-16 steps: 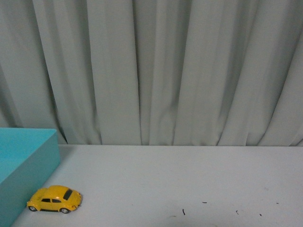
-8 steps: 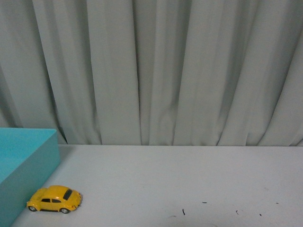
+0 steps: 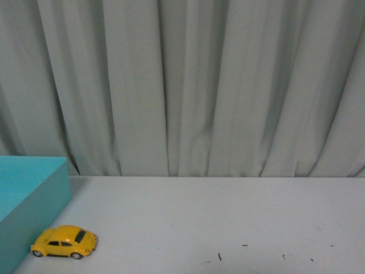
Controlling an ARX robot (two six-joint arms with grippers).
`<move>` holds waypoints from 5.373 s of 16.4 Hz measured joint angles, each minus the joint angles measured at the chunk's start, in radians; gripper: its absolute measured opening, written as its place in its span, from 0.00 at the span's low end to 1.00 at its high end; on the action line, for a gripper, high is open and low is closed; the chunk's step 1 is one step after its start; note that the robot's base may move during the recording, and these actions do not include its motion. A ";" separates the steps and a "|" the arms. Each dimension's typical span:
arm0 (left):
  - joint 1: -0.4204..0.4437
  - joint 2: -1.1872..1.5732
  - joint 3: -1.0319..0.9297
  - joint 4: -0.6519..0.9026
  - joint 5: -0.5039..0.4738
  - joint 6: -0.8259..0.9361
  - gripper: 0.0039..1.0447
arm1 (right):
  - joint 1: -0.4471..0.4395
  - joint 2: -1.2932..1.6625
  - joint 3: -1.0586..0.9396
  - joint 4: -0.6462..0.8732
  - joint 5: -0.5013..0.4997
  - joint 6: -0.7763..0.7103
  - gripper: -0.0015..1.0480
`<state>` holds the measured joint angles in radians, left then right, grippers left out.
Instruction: Wind up and store yellow beetle toy
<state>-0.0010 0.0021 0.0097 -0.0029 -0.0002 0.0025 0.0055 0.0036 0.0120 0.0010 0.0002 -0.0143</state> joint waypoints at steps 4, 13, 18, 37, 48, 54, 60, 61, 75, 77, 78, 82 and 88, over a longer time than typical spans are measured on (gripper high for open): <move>0.000 0.000 0.000 0.000 -0.001 0.000 0.94 | 0.000 -0.001 -0.001 -0.004 0.000 0.000 0.02; 0.000 0.000 0.000 0.000 0.000 0.000 0.94 | 0.000 -0.001 -0.001 -0.005 0.000 0.000 0.82; 0.000 0.000 0.000 0.000 0.000 0.000 0.94 | 0.000 -0.001 -0.001 -0.005 0.000 0.000 0.94; 0.032 1.437 0.814 0.162 0.420 0.428 0.94 | 0.000 -0.001 -0.001 -0.005 0.000 0.000 0.94; -0.118 1.860 1.245 -0.476 0.029 1.684 0.94 | 0.000 -0.001 -0.001 -0.005 0.000 0.000 0.94; -0.113 2.008 1.314 -0.510 -0.089 1.571 0.94 | 0.000 -0.001 -0.001 -0.005 0.000 0.000 0.94; -0.096 2.101 1.350 -0.526 -0.127 1.402 0.94 | 0.000 -0.001 -0.001 -0.004 0.000 0.000 0.94; -0.091 2.108 1.357 -0.516 -0.129 1.389 0.94 | 0.000 -0.001 -0.001 -0.005 0.000 0.000 0.94; -0.081 2.210 1.418 -0.520 -0.117 1.365 0.40 | 0.000 -0.001 -0.001 -0.005 0.000 0.000 0.94; -0.092 2.209 1.426 -0.534 -0.112 1.373 0.39 | 0.000 -0.001 -0.001 -0.005 0.000 0.000 0.94; -0.101 2.208 1.429 -0.545 -0.101 1.396 0.39 | 0.000 -0.001 -0.001 -0.005 0.000 0.000 0.94; -0.177 2.180 1.440 -0.633 -0.016 1.588 0.39 | 0.000 -0.001 -0.001 -0.005 0.000 0.000 0.94; -0.235 2.020 1.598 -0.833 0.163 1.514 0.39 | 0.000 -0.001 -0.001 -0.005 0.000 0.000 0.94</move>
<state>-0.2356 2.0220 1.6081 -0.8360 0.1627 1.5166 0.0051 0.0025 0.0113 -0.0036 0.0006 -0.0147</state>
